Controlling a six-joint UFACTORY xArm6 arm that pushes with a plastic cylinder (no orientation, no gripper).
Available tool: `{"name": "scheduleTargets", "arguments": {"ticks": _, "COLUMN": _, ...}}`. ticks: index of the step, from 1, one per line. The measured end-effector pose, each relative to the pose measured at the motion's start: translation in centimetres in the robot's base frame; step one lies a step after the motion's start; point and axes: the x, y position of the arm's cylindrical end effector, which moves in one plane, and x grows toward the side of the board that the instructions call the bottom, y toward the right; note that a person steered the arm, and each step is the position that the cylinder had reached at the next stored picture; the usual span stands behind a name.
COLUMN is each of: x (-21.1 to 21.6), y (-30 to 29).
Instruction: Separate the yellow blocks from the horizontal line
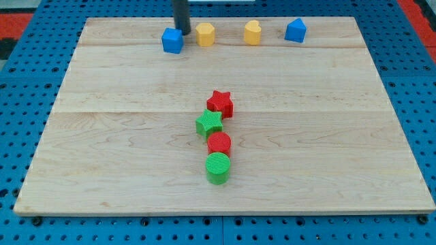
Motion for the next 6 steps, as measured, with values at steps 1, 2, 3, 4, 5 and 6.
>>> {"name": "scheduleTargets", "arguments": {"ticks": 1, "x": 0.9, "y": 6.1}}
{"name": "scheduleTargets", "arguments": {"ticks": 2, "x": 3.6, "y": 13.1}}
{"name": "scheduleTargets", "arguments": {"ticks": 3, "x": 6.2, "y": 18.1}}
{"name": "scheduleTargets", "arguments": {"ticks": 4, "x": 3.7, "y": 28.4}}
{"name": "scheduleTargets", "arguments": {"ticks": 5, "x": -5.2, "y": 32.5}}
{"name": "scheduleTargets", "arguments": {"ticks": 6, "x": -5.6, "y": 31.0}}
